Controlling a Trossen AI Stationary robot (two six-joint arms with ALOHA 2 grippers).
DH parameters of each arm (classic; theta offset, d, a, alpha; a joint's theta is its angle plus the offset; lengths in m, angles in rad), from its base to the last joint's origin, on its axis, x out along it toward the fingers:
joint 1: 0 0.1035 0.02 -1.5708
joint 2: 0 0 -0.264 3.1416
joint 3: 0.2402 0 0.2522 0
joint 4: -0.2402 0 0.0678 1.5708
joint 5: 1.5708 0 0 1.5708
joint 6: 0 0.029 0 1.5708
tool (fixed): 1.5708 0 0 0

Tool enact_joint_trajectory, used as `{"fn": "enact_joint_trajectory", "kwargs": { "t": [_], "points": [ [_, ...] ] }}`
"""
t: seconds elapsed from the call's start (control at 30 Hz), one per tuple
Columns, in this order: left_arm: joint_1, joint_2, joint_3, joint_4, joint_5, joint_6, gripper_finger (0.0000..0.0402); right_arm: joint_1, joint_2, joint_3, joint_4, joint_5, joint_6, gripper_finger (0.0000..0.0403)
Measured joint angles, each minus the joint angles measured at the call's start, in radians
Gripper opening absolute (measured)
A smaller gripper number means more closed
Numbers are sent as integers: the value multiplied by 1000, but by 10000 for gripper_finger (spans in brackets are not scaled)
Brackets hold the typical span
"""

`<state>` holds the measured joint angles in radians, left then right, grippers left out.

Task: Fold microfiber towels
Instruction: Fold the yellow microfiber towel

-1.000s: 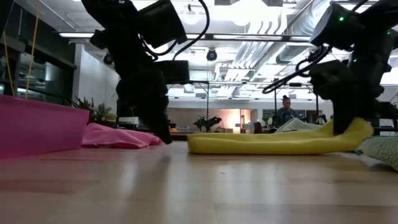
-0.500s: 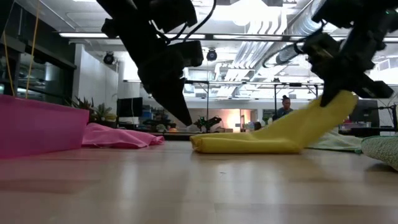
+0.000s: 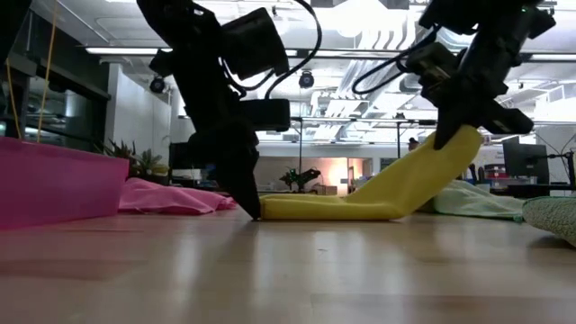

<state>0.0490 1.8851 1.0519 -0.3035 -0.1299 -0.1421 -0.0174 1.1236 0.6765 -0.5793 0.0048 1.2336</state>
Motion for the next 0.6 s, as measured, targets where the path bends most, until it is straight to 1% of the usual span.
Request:
{"fn": "enact_joint_trajectory", "kwargs": {
  "t": [0.17, 0.27, 0.4, 0.6],
  "points": [
    [7, 2, -2, 27, -14, 23, 0, 0, 28, 26, 6, -15, -1, 0],
    [16, 3, -2, 28, -18, 23, 0, 0, 49, 36, 43, -31, 13, 0],
    [23, 3, -2, 56, -17, 23, 0, 0, 87, 36, 132, -58, 43, 0],
    [18, 3, -2, 79, -14, 23, 0, 0, 169, 36, 292, -58, 63, 0]
  ]
}}
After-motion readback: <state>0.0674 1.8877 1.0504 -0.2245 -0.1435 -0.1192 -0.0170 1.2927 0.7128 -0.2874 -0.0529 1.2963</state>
